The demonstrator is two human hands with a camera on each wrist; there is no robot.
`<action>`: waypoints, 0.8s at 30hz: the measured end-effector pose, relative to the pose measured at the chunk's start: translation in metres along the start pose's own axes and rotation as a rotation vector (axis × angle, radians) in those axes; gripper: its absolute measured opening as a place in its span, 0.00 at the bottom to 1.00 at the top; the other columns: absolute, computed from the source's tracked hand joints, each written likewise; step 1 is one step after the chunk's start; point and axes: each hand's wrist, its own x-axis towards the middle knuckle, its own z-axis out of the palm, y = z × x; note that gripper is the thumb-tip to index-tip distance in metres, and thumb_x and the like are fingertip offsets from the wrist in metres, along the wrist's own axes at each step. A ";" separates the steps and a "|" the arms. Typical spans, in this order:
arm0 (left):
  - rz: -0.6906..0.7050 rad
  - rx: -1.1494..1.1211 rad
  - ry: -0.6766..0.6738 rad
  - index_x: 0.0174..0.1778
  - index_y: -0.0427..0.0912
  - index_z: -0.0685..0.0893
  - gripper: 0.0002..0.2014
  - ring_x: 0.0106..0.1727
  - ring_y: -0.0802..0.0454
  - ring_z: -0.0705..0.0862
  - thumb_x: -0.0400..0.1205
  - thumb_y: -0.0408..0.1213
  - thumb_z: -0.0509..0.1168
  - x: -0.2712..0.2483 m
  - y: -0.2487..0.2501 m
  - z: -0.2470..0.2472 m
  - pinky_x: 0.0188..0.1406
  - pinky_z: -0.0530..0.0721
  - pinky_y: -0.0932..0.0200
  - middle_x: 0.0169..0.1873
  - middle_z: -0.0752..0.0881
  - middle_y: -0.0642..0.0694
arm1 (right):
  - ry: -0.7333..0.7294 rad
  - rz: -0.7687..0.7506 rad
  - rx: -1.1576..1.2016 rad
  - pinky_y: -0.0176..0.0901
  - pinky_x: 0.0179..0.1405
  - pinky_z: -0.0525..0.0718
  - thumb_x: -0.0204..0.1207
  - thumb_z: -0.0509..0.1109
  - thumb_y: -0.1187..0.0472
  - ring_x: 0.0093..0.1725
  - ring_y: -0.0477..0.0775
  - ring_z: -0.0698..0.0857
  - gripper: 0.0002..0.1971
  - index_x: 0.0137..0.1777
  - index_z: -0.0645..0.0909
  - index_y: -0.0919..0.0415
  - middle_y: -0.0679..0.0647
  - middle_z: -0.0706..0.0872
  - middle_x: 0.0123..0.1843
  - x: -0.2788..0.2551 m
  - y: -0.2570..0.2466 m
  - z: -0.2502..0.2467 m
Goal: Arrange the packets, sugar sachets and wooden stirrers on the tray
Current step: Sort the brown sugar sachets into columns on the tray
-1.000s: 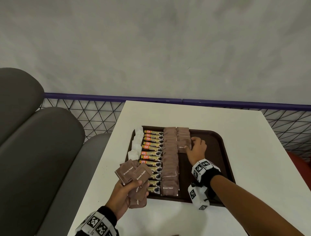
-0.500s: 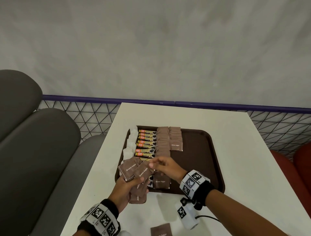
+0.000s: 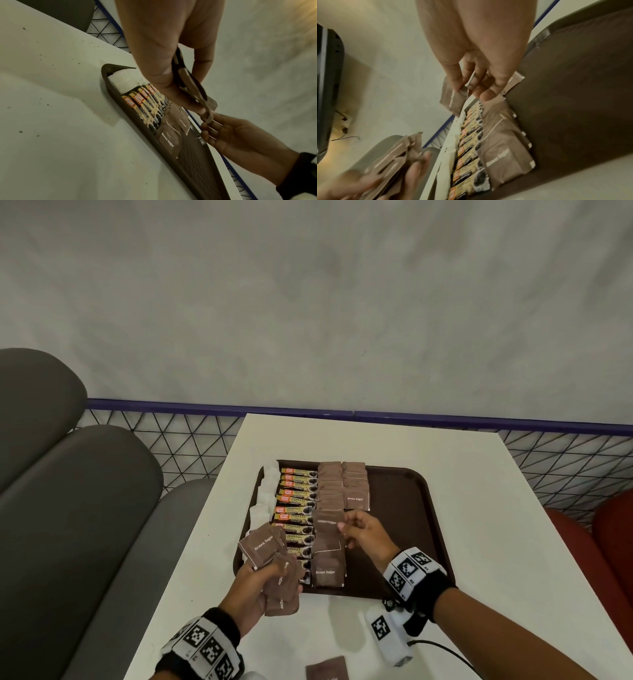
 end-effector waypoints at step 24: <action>-0.029 0.033 0.145 0.57 0.41 0.83 0.14 0.41 0.41 0.89 0.77 0.25 0.67 0.022 -0.001 -0.024 0.27 0.86 0.51 0.42 0.92 0.39 | 0.518 0.232 -0.315 0.49 0.48 0.83 0.71 0.73 0.68 0.42 0.58 0.82 0.08 0.46 0.77 0.65 0.59 0.83 0.42 0.078 0.033 -0.029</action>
